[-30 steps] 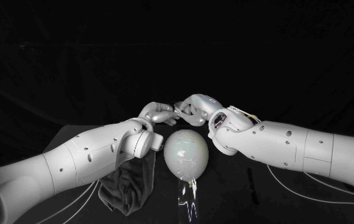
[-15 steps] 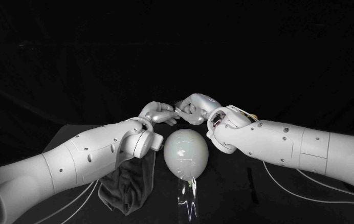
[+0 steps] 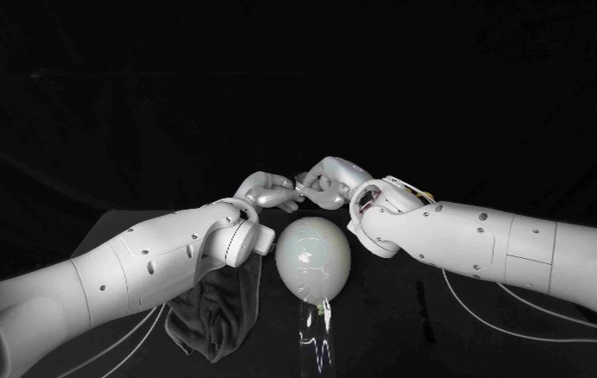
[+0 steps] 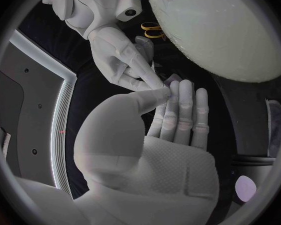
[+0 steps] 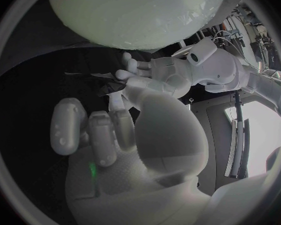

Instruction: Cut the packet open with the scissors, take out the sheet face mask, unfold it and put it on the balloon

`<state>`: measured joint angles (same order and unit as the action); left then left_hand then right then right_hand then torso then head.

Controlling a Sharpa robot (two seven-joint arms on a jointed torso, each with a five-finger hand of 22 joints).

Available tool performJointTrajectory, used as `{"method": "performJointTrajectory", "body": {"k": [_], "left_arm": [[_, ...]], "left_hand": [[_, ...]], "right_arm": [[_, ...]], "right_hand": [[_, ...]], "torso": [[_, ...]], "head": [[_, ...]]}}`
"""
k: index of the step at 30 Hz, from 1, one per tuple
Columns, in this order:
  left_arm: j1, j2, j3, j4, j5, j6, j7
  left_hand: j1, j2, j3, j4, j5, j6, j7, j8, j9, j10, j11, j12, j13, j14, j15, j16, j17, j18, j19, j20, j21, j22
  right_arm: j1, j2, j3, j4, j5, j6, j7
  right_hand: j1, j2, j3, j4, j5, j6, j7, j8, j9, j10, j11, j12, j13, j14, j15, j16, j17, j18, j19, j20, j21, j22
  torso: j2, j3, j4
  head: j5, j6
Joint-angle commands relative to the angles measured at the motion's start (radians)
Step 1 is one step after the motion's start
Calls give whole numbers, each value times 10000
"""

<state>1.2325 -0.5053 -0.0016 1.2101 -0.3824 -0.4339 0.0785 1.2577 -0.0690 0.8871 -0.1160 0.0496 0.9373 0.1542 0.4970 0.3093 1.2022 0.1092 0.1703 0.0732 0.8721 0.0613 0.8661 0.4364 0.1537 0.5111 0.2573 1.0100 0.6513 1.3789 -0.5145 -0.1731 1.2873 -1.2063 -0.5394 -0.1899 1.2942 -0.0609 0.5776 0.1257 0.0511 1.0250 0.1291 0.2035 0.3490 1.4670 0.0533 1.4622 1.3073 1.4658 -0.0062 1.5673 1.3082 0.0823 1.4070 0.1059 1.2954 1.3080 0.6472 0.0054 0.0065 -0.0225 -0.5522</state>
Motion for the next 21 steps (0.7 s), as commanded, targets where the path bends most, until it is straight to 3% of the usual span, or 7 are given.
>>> {"method": "performJointTrajectory", "body": {"k": [1, 6, 21], "left_arm": [[36, 42, 30, 42, -86, 203, 160], [36, 41, 30, 31, -87, 210, 149], [36, 49, 29, -5, -55, 196, 91]], "left_hand": [[-7, 74, 52, -3, -8, 22, 17, -2, 1187, -11, -44, -20, -6, -27, -11, -8, -9, 139, -85, -6, 35, 7], [-11, 72, 61, -8, -9, 23, 18, 0, 1197, -7, -45, -17, -5, -25, -12, -4, -9, 141, -90, -4, 42, 12], [-22, 66, 73, -11, -8, 23, 22, 2, 1211, -1, -44, -13, -4, -20, -13, 2, -10, 143, -95, 1, 53, 18]], "right_arm": [[-16, 16, -11, 55, 80, 168, 305], [-16, -4, -11, 68, 88, -19, 353], [-16, -150, -10, 282, 38, -826, 425]], "right_hand": [[223, 57, 7, -142, -29, 319, -178, 274, 263, 486, -178, 100, 1957, 1050, -167, 35, 2626, -172, 51, -154, 128, 1208], [321, 39, 19, -286, -29, 509, -319, 557, 431, 556, -307, 195, 2021, 1050, -285, 35, 2626, -195, 113, -273, 211, 1268], [439, -81, 99, -551, -26, 605, -479, 1073, 776, 819, -463, 651, 2337, 1050, -436, 35, 2626, -255, 274, -434, 434, 1420]], "torso": [[-1, 1, 1], [2, 2, -1], [1, 3, 3]], "head": [[-8, -5], [-11, -2], [-24, 11]]}}
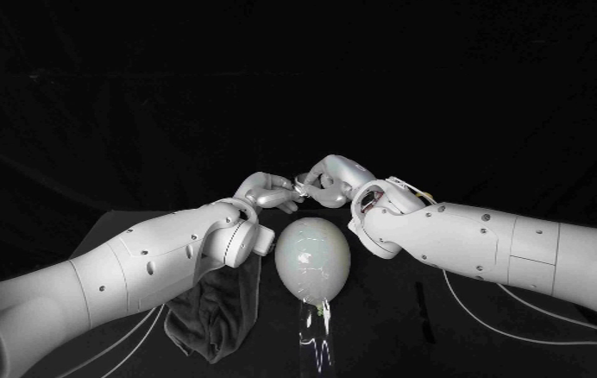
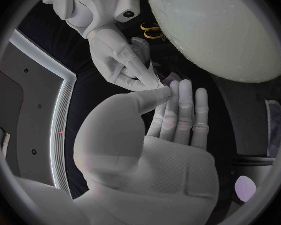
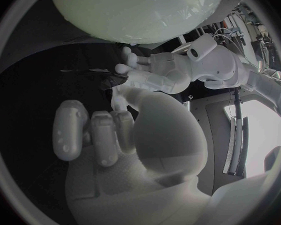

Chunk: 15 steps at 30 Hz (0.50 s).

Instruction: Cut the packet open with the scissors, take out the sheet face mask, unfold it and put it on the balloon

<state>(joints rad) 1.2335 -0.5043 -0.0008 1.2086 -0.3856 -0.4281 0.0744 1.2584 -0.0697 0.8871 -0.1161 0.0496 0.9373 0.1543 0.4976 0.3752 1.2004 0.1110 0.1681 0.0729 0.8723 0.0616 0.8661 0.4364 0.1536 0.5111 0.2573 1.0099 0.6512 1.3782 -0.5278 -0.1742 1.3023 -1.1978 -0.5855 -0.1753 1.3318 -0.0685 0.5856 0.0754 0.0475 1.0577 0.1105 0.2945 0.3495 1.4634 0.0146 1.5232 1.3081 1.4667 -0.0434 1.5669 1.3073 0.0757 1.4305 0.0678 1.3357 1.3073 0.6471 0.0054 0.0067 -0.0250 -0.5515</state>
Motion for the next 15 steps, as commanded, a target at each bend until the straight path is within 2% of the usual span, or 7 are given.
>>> {"method": "performJointTrajectory", "body": {"k": [1, 7, 15], "left_arm": [[27, 40, 20, 6, -16, 136, 131], [27, 24, 20, -65, 74, 89, 99], [27, -3, 17, -186, 175, 77, 48]], "left_hand": [[-28, 72, 73, -10, -8, 23, 21, -3, 552, 17, -62, 9, -1, -22, -16, 2, -10, 144, -96, 1, 55, 19], [-49, 58, 88, -19, -7, 23, 28, -1, 577, 33, -63, 19, 1, -7, -19, 16, -11, 152, -99, 7, 76, 30], [-59, 51, 97, -23, -6, 24, 30, 0, 590, 40, -63, 24, 3, 2, -21, 24, -12, 157, -100, 11, 87, 36]], "right_arm": [[-9, -28, 1, 154, -48, -401, 290], [-10, -332, 11, 585, 69, -970, 617], [-1, -999, 75, 1389, 845, -1783, 1569]], "right_hand": [[62, -5, 19, -48, 10, 278, -292, 163, 771, 856, -76, 42, 2329, 1041, -64, 39, 2635, -189, 39, -53, 31, 1427], [91, -57, 61, -136, 10, 274, -323, 286, 866, 935, -107, 192, 2433, 1041, -96, 39, 2635, -215, 109, -86, 135, 1491], [109, -84, 99, -188, 10, 261, -333, 351, 918, 980, -120, 282, 2494, 1041, -107, 39, 2635, -233, 154, -103, 207, 1533]], "torso": [[3, 3, 1], [2, 2, 4], [-9, 3, -3]], "head": [[1, 4], [7, 2], [31, -3]]}}
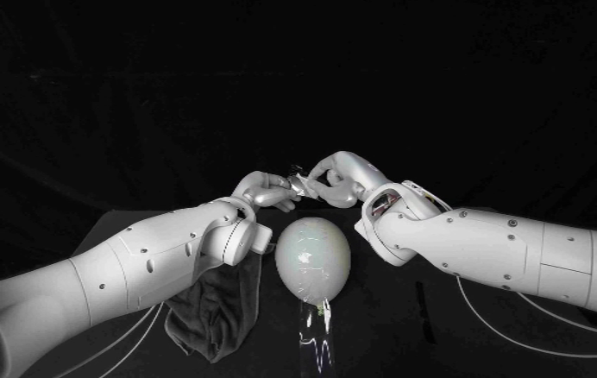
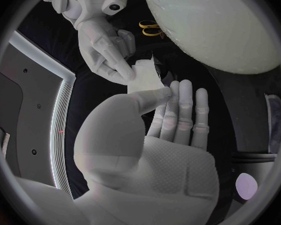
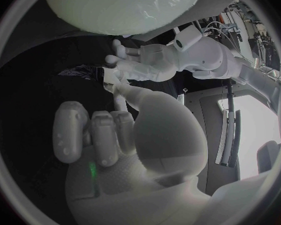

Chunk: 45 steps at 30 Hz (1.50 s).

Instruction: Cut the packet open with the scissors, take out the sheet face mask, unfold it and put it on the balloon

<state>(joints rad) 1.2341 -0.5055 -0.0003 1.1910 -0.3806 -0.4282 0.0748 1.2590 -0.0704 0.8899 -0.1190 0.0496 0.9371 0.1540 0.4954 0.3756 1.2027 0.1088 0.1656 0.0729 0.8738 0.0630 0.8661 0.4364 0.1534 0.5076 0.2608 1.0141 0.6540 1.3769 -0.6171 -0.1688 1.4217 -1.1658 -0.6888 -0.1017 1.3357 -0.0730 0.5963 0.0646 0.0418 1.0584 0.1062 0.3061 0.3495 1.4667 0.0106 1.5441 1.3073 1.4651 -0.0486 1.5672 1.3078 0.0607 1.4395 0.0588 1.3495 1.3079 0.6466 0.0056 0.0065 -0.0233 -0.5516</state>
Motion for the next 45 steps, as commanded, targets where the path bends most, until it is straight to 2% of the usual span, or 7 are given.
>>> {"method": "performJointTrajectory", "body": {"k": [1, 17, 26, 35, 36, 40, 45], "left_arm": [[21, 6, 11, -22, 131, 80, 34], [22, -334, -1, 29, 203, 95, -54], [22, -895, -45, 349, 213, 98, -112], [22, -2347, -93, 1688, 239, 326, -67], [22, -2664, -135, 1963, 258, 370, -72], [20, -3302, -255, 2498, 316, 421, -50], [7, -4238, -558, 3197, 537, 321, -16]], "left_hand": [[-66, 58, 68, 6, -6, 25, 32, 22, 586, 18, -41, 50, 3, -13, -36, 24, -12, 159, -65, -25, 45, 8], [-108, 21, 112, -22, 0, 33, 35, 26, 636, 45, -46, 69, 8, 12, -46, 48, -17, 176, -76, -11, 79, 25], [-117, 14, 123, -28, -1, 38, 33, 28, 647, 52, -48, 74, 9, 17, -48, 53, -18, 180, -78, -8, 85, 28], [-138, -3, 156, -45, -3, 53, 23, 32, 678, 68, -56, 85, 12, 29, -58, 66, -22, 188, -87, 2, 103, 36], [-138, -3, 156, -45, -3, 53, 23, 32, 678, 68, -56, 85, 12, 29, -58, 66, -22, 188, -87, 2, 103, 36], [-174, -8, 174, -31, -5, 72, 13, 39, 703, 88, -64, 97, 14, 46, -64, 78, -24, 189, -94, 15, 111, 39], [-238, -29, 202, -10, -6, 107, -10, 47, 747, 126, -84, 117, 18, 88, -79, 103, -29, 199, -101, 35, 119, 38]], "right_arm": [[17, -205, 33, 320, 630, -813, 886], [123, -1462, 181, 1870, 2924, -1012, 1329], [287, -1984, 225, 2519, 4110, -804, 1594], [406, -2236, 232, 2589, 4433, -627, 1624], [417, -2255, 232, 2552, 4459, -583, 1621], [431, -2281, 232, 2462, 4488, -492, 1609], [441, -2297, 232, 2317, 4503, -405, 1585]], "right_hand": [[70, -40, -7, -80, 68, 254, -290, 235, 918, 946, -80, 72, 2503, 1056, -54, 36, 2630, -83, 63, -13, 68, 1527], [79, -67, 26, -125, 68, 247, -299, 295, 966, 973, -90, 125, 2539, 1056, -70, 36, 2630, -94, 93, -25, 113, 1556], [82, -73, 35, -137, 68, 242, -300, 307, 977, 976, -92, 132, 2544, 1056, -74, 36, 2630, -98, 104, -29, 129, 1565], [82, -73, 35, -137, 68, 242, -300, 307, 977, 976, -92, 132, 2544, 1056, -74, 36, 2630, -98, 104, -29, 129, 1565], [81, -73, 40, -140, 68, 239, -300, 313, 983, 978, -93, 135, 2546, 1056, -77, 36, 2630, -101, 111, -30, 141, 1572], [81, -73, 40, -140, 68, 239, -300, 313, 983, 978, -93, 135, 2546, 1056, -77, 36, 2630, -101, 111, -30, 141, 1572], [79, -72, 42, -141, 68, 237, -299, 316, 986, 970, -93, 120, 2536, 1056, -77, 36, 2630, -101, 112, -31, 143, 1573]], "torso": [[-4, 1, -1], [-2, 3, 8], [-18, -7, 8], [-5, -5, 22], [-4, -6, 20], [-18, -2, 28], [-24, 7, 36]], "head": [[14, -2], [215, 51], [284, 104], [266, 91], [271, 75], [281, 44], [423, -48]]}}
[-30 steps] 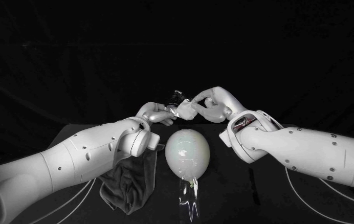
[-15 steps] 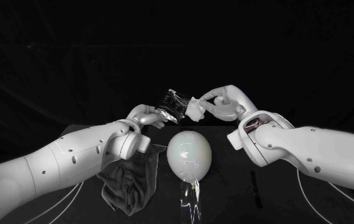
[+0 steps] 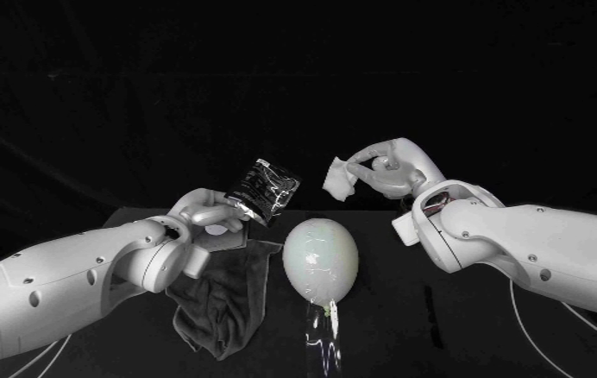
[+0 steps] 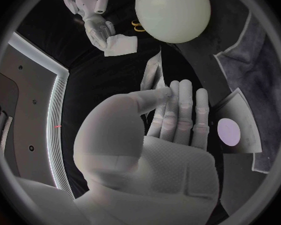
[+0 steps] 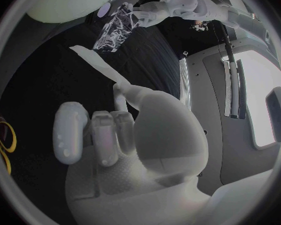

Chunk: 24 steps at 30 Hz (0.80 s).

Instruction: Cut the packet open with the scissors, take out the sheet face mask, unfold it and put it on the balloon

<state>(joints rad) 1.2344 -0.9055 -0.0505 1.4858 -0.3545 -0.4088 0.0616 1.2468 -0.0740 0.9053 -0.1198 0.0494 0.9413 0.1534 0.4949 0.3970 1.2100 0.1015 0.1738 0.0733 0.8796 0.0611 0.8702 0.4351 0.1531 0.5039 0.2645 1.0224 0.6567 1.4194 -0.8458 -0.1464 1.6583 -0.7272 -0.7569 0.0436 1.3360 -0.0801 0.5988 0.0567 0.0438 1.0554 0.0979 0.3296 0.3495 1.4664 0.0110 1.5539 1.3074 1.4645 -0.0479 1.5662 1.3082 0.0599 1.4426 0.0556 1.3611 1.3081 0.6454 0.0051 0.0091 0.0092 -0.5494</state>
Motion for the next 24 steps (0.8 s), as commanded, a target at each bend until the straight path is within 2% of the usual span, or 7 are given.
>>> {"method": "performJointTrajectory", "body": {"k": [1, 5, 8, 10, 11, 16, 24], "left_arm": [[-1, -406, -114, 370, 338, 103, 117], [-26, -1101, -370, 880, 641, 22, 63], [-42, -1620, -627, 1272, 787, 132, -92], [-49, -2025, -851, 1587, 843, 267, -290], [-51, -2144, -906, 1679, 848, 298, -377], [-90, -2625, -1086, 1984, 805, 395, -979], [-162, -2989, -1191, 2133, 97, 595, -2638]], "left_hand": [[-135, 4, 58, 7, -4, 76, -10, 54, 546, 66, -17, 41, 15, 44, -65, 68, -18, 208, -61, 3, 39, 11], [-170, -2, 87, 20, -4, 104, -28, 58, 576, 97, -34, 55, 18, 79, -80, 82, -24, 227, -47, 11, 50, 8], [-200, -2, 118, 34, -3, 129, -43, 58, 599, 124, -48, 65, 19, 110, -92, 91, -31, 244, -28, 16, 61, 6], [-233, -14, 136, 50, -4, 142, -51, 53, 612, 135, -53, 67, 18, 130, -98, 92, -39, 253, -15, 20, 63, 1], [-255, -47, 153, 45, -3, 151, -58, 45, 619, 146, -61, 68, 17, 144, -106, 91, -45, 261, -11, 22, 61, -5], [-340, -103, 198, 87, -6, 167, -62, 8, 627, 164, -68, 62, 9, 184, -115, 81, -68, 274, 13, 33, 46, -30], [-567, -250, 292, 293, -10, 19, 34, -205, 576, 30, 5, -53, -40, 124, -54, -52, -168, 273, 10, 77, -148, -188]], "right_arm": [[17, -13, 8, -72, 117, 289, 128], [20, -23, 7, -160, 115, 337, 115], [21, -13, 5, -250, 114, 363, 106], [22, 10, 4, -326, 108, 384, 99], [22, 15, 3, -343, 105, 391, 96], [23, 50, 0, -415, 70, 481, 73], [23, 99, -6, -504, 7, 594, 25]], "right_hand": [[76, -1, 17, -61, 48, 267, -216, 81, 986, 974, -97, 22, 2534, 1063, -85, 46, 2626, -93, 81, 0, 27, 1571], [76, -1, 17, -61, 48, 267, -216, 81, 986, 974, -97, 22, 2534, 1063, -85, 46, 2626, -93, 81, 0, 27, 1571], [76, -1, 17, -61, 48, 267, -216, 81, 986, 974, -97, 22, 2534, 1063, -85, 46, 2626, -93, 81, 0, 27, 1571], [76, -1, 17, -61, 48, 267, -216, 81, 986, 974, -97, 22, 2534, 1063, -85, 46, 2626, -93, 81, 0, 27, 1571], [76, -1, 17, -61, 48, 267, -216, 81, 986, 974, -97, 22, 2534, 1063, -85, 46, 2626, -93, 81, 0, 27, 1571], [72, 1, 23, -63, 48, 260, -216, 89, 994, 969, -97, 12, 2528, 1063, -87, 46, 2626, -96, 88, -2, 37, 1577], [70, 2, 25, -63, 48, 258, -215, 91, 996, 958, -96, -11, 2512, 1063, -88, 46, 2626, -95, 86, -3, 33, 1575]], "torso": [[-15, 13, 7], [-39, 16, 5], [-51, 32, 11], [-64, 40, 19], [-65, 42, 13], [-62, 55, 24], [-77, 45, 33]], "head": [[153, -99], [357, -238], [523, -495], [652, -691], [724, -746], [866, -907], [1019, -1034]]}}
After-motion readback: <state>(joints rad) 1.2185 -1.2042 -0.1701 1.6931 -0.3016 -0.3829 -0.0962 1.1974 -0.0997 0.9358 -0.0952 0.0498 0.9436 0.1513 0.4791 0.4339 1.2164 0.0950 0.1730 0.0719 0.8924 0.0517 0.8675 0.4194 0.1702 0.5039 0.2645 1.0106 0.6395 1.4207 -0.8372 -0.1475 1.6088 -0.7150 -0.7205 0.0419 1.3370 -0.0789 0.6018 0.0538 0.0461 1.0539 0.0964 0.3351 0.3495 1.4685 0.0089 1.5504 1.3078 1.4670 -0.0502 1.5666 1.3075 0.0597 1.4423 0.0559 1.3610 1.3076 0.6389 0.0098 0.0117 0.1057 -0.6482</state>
